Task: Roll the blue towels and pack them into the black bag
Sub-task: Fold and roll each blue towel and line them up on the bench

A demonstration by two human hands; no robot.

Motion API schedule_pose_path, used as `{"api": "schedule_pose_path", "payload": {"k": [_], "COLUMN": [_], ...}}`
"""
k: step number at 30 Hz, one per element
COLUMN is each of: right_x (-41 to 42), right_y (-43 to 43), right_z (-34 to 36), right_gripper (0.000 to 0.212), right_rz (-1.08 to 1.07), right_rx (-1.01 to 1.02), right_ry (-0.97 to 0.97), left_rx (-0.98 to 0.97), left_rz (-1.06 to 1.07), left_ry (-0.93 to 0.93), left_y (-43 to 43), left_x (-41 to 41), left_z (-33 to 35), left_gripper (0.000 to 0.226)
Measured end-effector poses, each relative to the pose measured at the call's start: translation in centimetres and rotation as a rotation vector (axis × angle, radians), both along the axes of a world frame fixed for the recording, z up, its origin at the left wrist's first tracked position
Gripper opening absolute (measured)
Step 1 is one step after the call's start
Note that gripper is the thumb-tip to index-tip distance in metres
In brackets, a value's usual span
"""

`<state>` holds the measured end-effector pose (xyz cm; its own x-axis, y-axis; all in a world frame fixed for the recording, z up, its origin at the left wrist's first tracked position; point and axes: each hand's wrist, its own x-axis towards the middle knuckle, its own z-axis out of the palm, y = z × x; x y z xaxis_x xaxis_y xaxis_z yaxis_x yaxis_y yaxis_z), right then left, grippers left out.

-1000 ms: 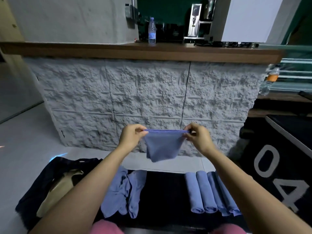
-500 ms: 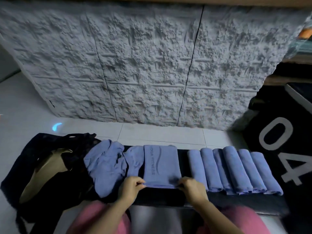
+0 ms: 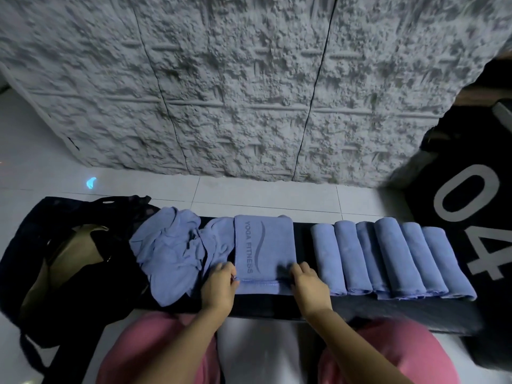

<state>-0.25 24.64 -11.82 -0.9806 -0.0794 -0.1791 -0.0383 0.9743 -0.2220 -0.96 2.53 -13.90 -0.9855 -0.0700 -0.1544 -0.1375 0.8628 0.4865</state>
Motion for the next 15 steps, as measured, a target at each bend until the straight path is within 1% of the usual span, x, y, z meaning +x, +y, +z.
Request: {"api": "schedule_pose_path", "payload": {"k": [2,4,7,9,11,15], "right_x": [0.6,1.1,1.6,1.8,1.7,1.2], "right_y": [0.0,0.4,1.1,1.3,1.1,0.4], "right_z": [-0.2,-0.7,-1.5,-1.6,-1.4,-0.5], "right_gripper": [0.029,0.038,0.035,0.039,0.045,0.047], "right_rz": [0.178,0.256,0.305,0.295,0.256,0.138], "right_rx": [0.051,0.107,0.058,0.066,0.072,0.061], "right_ry": [0.073,0.118,0.154,0.152,0.137,0.096], "left_rx": [-0.106,-0.197,-0.191,-0.196,-0.195,-0.072], "left_rz": [-0.228,-0.372,-0.489,-0.518,-0.496,-0.332], "left_ry": [0.105,0.184,0.259,0.245,0.22,0.202], "left_y": [-0.2,-0.7,-1.2,-1.1,-1.0,-1.0], "left_x": [0.2,0.3,0.6,0.9,1.1,1.4], "left_z": [-0.8,-1.4,-1.3,-0.8,-0.4,-0.6], "left_gripper": [0.034,0.034,0.026,0.033,0.037,0.026]}}
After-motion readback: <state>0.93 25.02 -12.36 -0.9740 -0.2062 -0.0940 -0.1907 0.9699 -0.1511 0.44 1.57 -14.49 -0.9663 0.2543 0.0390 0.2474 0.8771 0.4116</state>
